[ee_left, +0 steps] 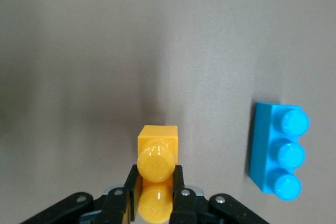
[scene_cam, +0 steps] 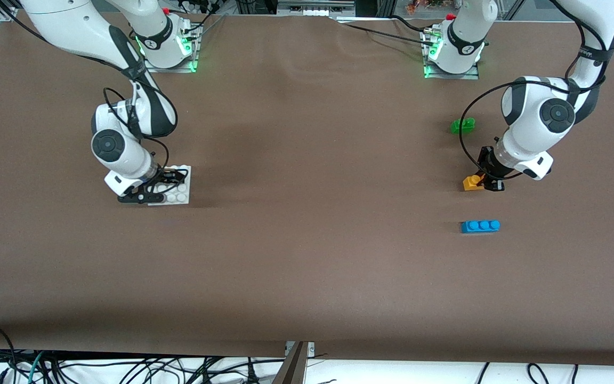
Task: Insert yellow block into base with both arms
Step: 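Lift the yellow brick with the left gripper while the right gripper slides the base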
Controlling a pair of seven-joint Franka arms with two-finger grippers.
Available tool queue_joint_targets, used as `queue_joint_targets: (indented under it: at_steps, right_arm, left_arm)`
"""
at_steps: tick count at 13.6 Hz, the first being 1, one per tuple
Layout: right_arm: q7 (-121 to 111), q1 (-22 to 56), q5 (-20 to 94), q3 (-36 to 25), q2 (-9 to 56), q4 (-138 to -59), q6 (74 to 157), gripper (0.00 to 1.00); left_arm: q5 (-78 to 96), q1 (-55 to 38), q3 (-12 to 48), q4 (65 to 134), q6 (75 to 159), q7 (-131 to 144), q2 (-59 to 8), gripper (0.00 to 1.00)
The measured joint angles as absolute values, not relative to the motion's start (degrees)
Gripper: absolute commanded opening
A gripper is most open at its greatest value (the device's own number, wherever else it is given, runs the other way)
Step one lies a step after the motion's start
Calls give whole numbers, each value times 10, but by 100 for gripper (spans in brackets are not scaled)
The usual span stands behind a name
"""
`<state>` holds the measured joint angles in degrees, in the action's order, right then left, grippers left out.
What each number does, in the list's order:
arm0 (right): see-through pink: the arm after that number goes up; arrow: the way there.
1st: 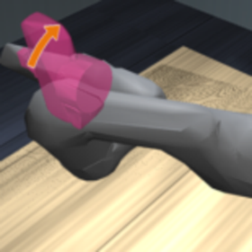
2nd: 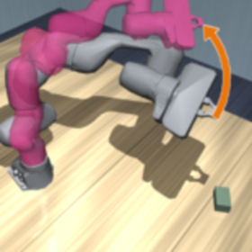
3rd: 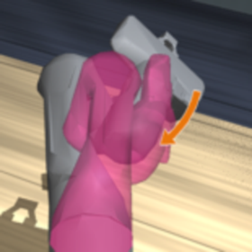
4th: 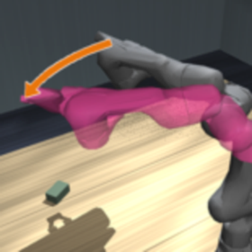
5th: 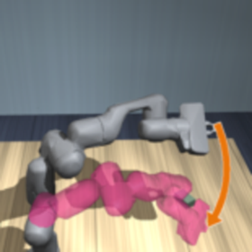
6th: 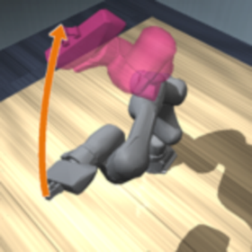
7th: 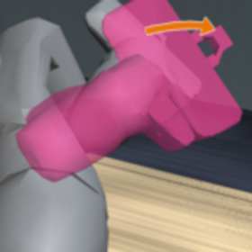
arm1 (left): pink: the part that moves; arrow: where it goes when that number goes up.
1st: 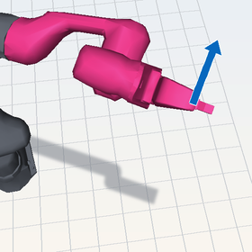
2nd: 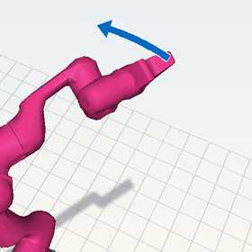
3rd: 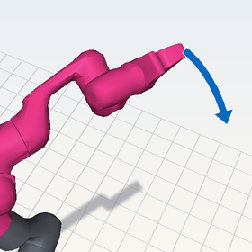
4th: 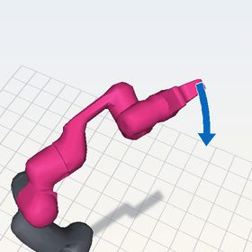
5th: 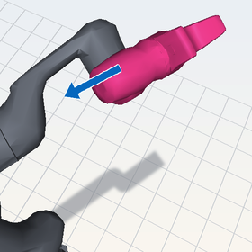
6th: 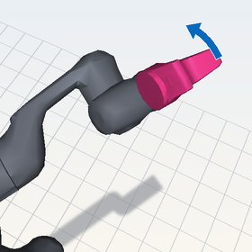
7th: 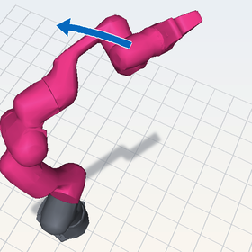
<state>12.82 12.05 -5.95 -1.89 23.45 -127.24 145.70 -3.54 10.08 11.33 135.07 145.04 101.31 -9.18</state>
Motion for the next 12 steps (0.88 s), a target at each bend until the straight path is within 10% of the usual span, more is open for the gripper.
queue_joint_targets:
  at_steps: [12]
  right_arm:
    - [256,178,-59,45,273,-1215,1460,100]
  left_arm:
    - [-80,64,117,1335,1427,1040,-116,15]
